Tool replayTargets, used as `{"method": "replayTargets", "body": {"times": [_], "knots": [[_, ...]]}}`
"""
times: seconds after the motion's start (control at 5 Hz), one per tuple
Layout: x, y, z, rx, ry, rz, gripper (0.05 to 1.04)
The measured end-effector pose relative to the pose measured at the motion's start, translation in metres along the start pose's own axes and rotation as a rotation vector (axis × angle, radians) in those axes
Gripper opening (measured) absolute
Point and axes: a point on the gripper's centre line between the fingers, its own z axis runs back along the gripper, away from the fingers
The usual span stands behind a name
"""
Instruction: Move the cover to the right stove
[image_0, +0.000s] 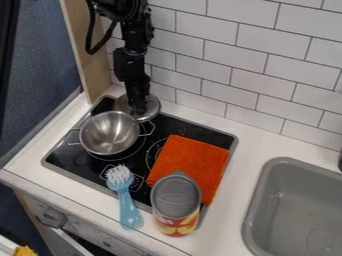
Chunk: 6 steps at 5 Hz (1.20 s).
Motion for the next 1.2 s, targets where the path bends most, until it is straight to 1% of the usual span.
{"method": "replayTargets", "body": {"times": [0.2,0.6,0.8,1.2], "knots": [[0.000,0.003,0.001,0.010,0.009,-0.001,0.282],[0.002,0.015,0.005,0.043,0.019,-0.047,0.282],[-0.007,0.029,0.021,0.045,0.070,-0.095,0.282],[-0.016,0.072,0.061,0.057,0.160,-0.220,0.282]]}}
